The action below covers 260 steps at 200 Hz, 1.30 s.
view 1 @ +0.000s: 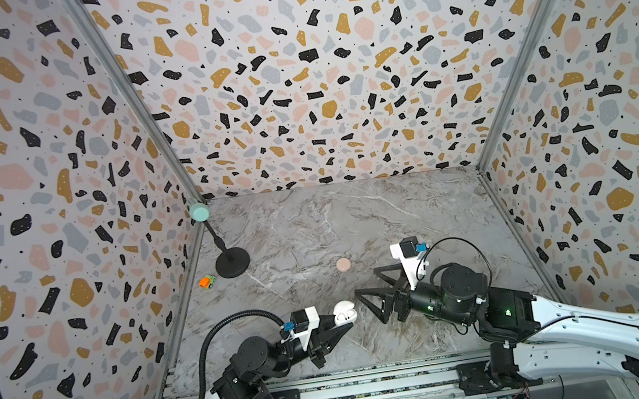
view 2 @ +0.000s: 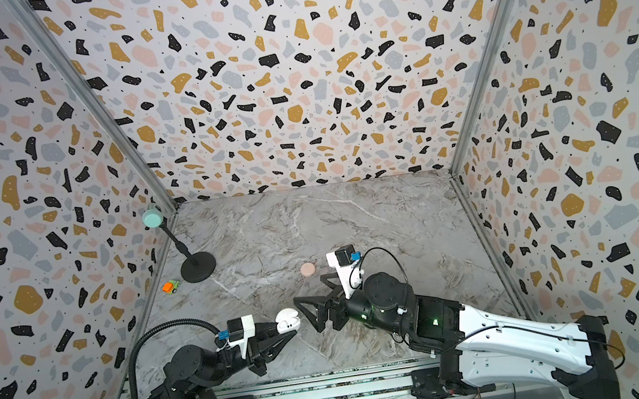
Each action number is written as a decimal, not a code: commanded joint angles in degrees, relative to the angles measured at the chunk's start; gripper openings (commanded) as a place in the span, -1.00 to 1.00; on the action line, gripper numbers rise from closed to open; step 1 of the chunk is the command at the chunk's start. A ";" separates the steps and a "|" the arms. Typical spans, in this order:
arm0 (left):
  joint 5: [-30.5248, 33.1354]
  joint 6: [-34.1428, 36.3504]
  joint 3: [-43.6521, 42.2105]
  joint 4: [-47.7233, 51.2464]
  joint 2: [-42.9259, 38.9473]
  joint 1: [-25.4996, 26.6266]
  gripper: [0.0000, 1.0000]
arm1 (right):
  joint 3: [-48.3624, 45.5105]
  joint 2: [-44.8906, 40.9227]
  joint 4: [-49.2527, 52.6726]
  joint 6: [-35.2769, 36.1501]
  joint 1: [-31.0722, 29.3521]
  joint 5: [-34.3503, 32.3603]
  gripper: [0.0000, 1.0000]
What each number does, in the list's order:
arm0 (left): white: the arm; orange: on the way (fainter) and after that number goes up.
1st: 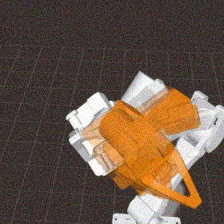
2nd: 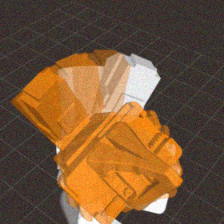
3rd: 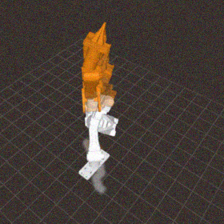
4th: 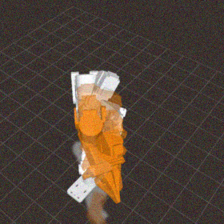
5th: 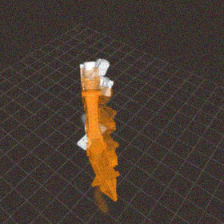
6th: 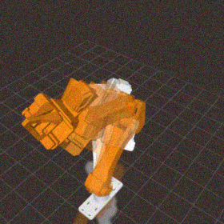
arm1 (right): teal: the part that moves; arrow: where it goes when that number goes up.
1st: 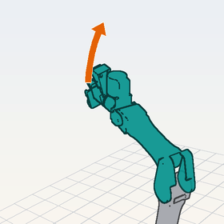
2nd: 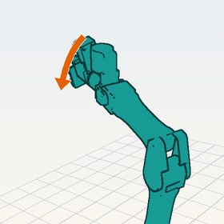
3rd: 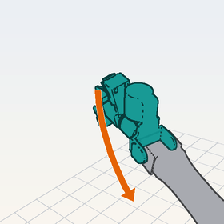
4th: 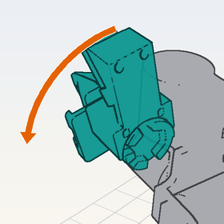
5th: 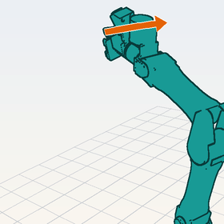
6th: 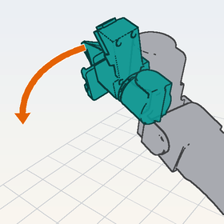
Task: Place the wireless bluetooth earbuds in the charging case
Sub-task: 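Open the right gripper and draw it back from the case, then push the case lid closed with the right gripper fingers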
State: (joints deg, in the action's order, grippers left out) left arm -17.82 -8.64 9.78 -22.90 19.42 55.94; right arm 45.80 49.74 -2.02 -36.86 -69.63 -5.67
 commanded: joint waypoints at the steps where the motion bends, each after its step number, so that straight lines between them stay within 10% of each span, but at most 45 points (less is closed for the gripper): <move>1: -3.28 -0.19 -0.20 -4.57 0.33 -0.30 -1.00 | -0.78 -0.96 -3.84 -2.56 1.73 10.37 0.98; 260: -1.76 -2.58 0.59 -3.65 2.76 -0.31 -1.00 | -4.49 5.74 -14.93 -6.91 6.41 32.55 0.98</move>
State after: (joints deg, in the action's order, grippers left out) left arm -21.19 -10.20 9.78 -24.45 22.13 55.94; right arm 41.93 57.54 -14.94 -43.68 -63.35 25.36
